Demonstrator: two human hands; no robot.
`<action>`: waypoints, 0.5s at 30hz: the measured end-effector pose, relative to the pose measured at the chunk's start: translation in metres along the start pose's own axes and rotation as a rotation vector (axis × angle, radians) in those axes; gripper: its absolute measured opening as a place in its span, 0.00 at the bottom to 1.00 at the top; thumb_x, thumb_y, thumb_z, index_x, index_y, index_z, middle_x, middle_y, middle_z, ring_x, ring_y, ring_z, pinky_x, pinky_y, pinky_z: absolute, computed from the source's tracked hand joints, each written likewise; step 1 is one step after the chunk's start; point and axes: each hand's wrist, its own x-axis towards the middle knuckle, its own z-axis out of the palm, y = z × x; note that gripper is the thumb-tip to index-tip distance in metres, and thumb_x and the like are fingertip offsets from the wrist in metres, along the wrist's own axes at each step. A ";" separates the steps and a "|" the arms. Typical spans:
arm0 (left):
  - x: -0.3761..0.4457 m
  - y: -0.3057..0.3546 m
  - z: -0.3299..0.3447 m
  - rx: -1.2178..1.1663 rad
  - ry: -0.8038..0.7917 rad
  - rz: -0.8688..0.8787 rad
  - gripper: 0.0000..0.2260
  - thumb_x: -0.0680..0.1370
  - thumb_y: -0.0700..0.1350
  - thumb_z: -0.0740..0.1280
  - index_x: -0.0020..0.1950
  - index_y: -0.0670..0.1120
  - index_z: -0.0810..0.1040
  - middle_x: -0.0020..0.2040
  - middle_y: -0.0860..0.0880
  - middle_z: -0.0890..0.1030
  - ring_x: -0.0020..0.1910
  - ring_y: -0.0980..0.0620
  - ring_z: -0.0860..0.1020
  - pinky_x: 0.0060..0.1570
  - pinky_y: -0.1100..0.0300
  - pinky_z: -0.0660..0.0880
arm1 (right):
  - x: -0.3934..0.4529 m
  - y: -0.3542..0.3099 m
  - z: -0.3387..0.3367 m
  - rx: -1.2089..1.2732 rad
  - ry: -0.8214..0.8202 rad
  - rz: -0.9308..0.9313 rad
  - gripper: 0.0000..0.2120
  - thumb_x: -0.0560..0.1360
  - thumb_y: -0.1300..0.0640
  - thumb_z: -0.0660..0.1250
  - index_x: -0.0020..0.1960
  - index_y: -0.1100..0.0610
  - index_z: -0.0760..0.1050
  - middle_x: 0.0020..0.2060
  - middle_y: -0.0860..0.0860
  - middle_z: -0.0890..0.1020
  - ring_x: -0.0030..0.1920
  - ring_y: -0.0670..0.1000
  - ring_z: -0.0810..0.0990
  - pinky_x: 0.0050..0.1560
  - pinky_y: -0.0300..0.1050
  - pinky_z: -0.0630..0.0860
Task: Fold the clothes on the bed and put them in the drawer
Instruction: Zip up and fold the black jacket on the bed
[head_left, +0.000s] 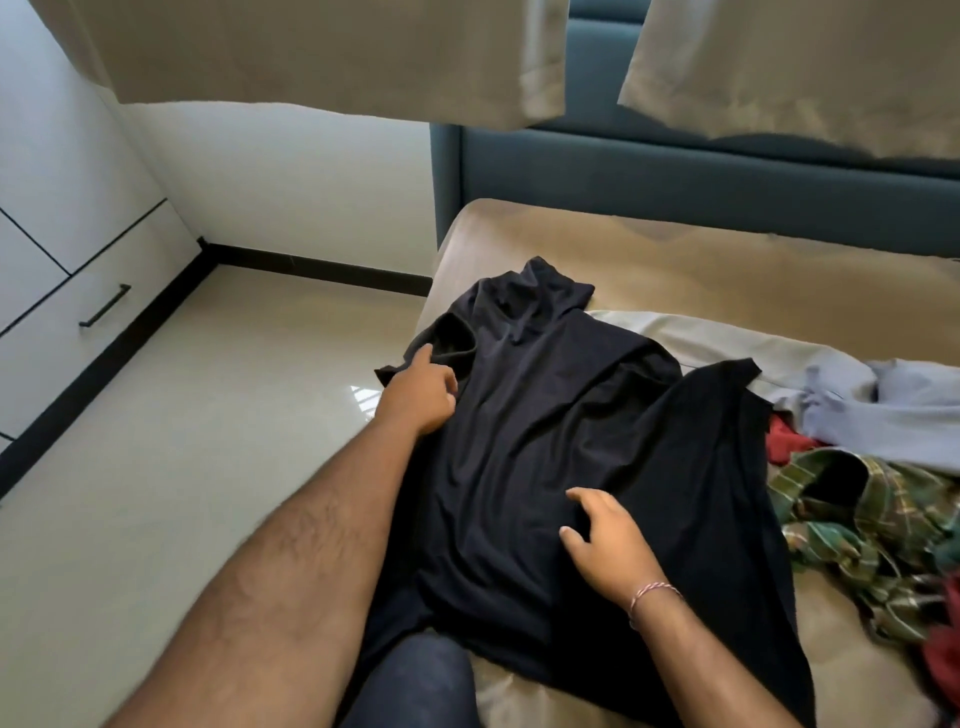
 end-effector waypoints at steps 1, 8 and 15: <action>0.018 -0.004 0.000 0.005 -0.051 -0.017 0.12 0.77 0.45 0.67 0.59 0.54 0.83 0.83 0.44 0.61 0.71 0.40 0.74 0.67 0.47 0.74 | 0.014 -0.004 0.002 0.013 -0.007 -0.005 0.26 0.79 0.53 0.69 0.75 0.53 0.70 0.72 0.46 0.72 0.73 0.48 0.70 0.74 0.40 0.64; 0.042 -0.057 0.011 -0.308 0.184 -0.332 0.07 0.73 0.44 0.70 0.45 0.40 0.80 0.49 0.36 0.81 0.47 0.35 0.81 0.46 0.52 0.75 | 0.071 -0.014 0.006 0.057 -0.013 0.045 0.27 0.79 0.53 0.69 0.76 0.54 0.70 0.75 0.49 0.71 0.75 0.51 0.67 0.76 0.44 0.63; 0.032 -0.072 0.010 -0.379 0.363 -0.708 0.22 0.77 0.46 0.67 0.71 0.42 0.75 0.71 0.39 0.72 0.66 0.35 0.74 0.65 0.42 0.73 | 0.103 -0.001 -0.015 -0.088 0.200 0.181 0.28 0.77 0.52 0.70 0.75 0.52 0.71 0.78 0.50 0.66 0.75 0.55 0.65 0.71 0.59 0.69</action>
